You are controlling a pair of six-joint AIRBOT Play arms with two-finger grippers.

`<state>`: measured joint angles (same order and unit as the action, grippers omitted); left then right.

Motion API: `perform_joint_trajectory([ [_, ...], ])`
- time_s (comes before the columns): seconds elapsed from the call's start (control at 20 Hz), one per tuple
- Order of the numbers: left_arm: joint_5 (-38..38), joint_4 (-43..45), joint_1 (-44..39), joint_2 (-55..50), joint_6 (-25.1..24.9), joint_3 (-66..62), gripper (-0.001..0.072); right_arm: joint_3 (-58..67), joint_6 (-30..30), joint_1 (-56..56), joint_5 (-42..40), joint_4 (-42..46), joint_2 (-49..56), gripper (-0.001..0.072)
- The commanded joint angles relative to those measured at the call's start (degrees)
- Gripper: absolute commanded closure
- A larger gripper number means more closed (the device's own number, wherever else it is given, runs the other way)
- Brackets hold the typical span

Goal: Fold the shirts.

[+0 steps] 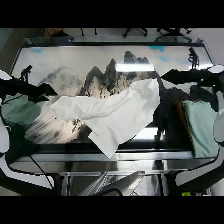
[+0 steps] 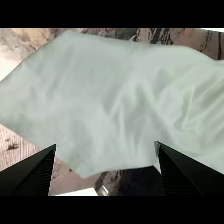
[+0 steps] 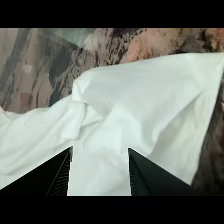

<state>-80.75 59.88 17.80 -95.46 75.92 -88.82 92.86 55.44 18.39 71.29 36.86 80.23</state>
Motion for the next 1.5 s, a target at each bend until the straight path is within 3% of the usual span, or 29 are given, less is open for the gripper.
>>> perform_joint_trajectory([
  [0.0, -0.9, 0.0, 1.6, 6.8, 0.2, 8.3, 0.0007, -2.6, 3.1, 3.1, 4.7, 5.5, -2.8, 0.0293],
  [0.1, -0.5, -1.5, 0.4, 11.4, 0.1, 17.5, 0.0007, -5.2, 3.1, 3.1, 4.2, 7.1, -2.7, 0.0278],
  [0.15, 0.3, -2.7, -0.7, 13.7, -0.1, 22.4, 0.0007, -6.7, 3.1, 3.0, 3.1, 7.1, -2.5, 0.0200],
  [0.2, 1.7, -4.2, -2.3, 16.0, -0.5, 27.7, 0.0008, -7.8, 3.1, 3.0, 2.1, 7.1, -2.2, 0.0182],
  [0.4, 11.4, -10.7, -12.8, 22.4, -0.7, 46.5, 0.0008, -9.2, 3.1, 3.0, 1.1, 7.1, 1.0, 0.0184],
  [0.6, 22.3, -16.7, -24.7, 23.5, -0.9, 55.9, 0.0008, -9.2, 3.1, 2.9, 1.1, 6.9, 4.6, 0.0185],
  [0.75, 27.5, -18.1, -31.9, 20.6, -0.9, 56.0, 0.0008, -9.2, 3.1, 2.8, 1.1, 6.9, 6.6, 0.0185],
  [0.95, 26.1, -17.8, -34.9, 14.4, -1.6, 48.3, 0.0008, -9.2, 3.1, 1.6, 1.0, 6.8, 7.8, 0.0185],
  [1.3, 16.1, -17.3, -27.0, 8.9, -4.1, 36.2, 0.0008, -9.2, 2.9, -0.9, -0.6, 6.5, 8.0, 0.0186],
  [1.45, 16.0, -17.4, -23.6, 7.3, -4.5, 36.7, 0.0008, -9.2, 2.9, -1.2, -0.6, 6.5, 8.0, 0.0186],
])
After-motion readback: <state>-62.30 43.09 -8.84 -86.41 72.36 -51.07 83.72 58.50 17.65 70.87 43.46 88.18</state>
